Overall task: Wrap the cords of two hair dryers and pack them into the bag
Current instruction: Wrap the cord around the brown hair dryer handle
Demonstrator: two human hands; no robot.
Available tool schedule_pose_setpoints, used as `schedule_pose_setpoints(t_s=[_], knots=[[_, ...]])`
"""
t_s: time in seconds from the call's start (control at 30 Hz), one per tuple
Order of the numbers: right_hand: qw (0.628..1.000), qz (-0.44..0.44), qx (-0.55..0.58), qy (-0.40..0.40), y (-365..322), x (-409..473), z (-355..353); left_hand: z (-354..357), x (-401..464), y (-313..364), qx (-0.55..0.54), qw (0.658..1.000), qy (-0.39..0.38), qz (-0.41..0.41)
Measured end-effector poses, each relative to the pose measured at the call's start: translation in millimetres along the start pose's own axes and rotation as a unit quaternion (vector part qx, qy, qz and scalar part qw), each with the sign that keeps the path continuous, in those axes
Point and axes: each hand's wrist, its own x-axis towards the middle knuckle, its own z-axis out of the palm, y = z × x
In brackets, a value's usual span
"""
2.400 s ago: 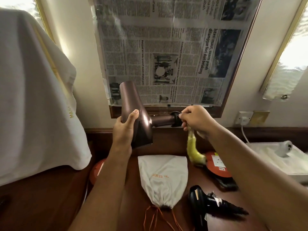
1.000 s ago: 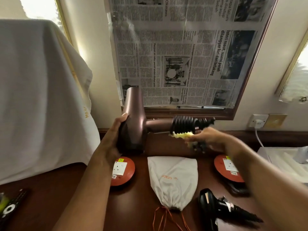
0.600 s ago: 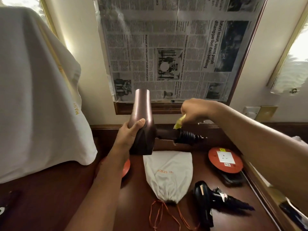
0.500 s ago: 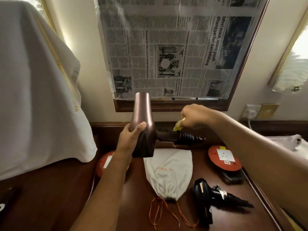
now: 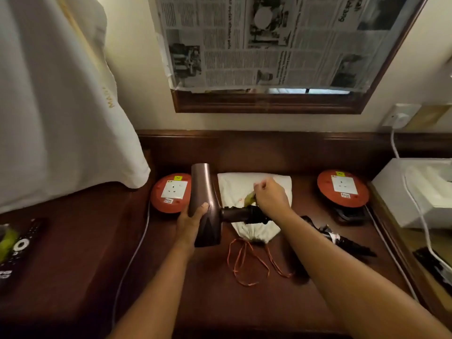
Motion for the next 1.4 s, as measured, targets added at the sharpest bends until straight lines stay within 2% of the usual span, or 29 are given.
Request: schedule_pose_setpoints(t_s=[0.13, 0.23, 0.33, 0.5, 0.63, 0.87, 1.4], knots=[[0.999, -0.012, 0.046, -0.006, 18, -10, 41, -20, 1, -46, -0.042, 0.994, 0.036, -0.092], [0.996, -0.015, 0.049, -0.069, 27, -11, 70, -31, 2, -76, -0.086, 0.977, 0.061, -0.186], [0.990, -0.018, 0.039, -0.132, 39, -7, 97, -39, 6, -101, -0.127, 0.957, 0.092, -0.243], [0.984, 0.007, 0.040, -0.171, 47, 6, 134, -54, 20, -137, -0.145, 0.932, 0.088, -0.322], [0.982, -0.017, 0.012, -0.190, 49, 9, 164, -63, 24, -147, -0.114, 0.934, 0.107, -0.322], [0.976, 0.009, -0.011, -0.218, 55, 9, 206, -68, 33, -158, -0.028, 0.963, 0.133, -0.233], [0.968, 0.000, -0.154, -0.199, 56, 31, 224, -75, 50, -155, 0.082, 0.975, 0.093, -0.184]])
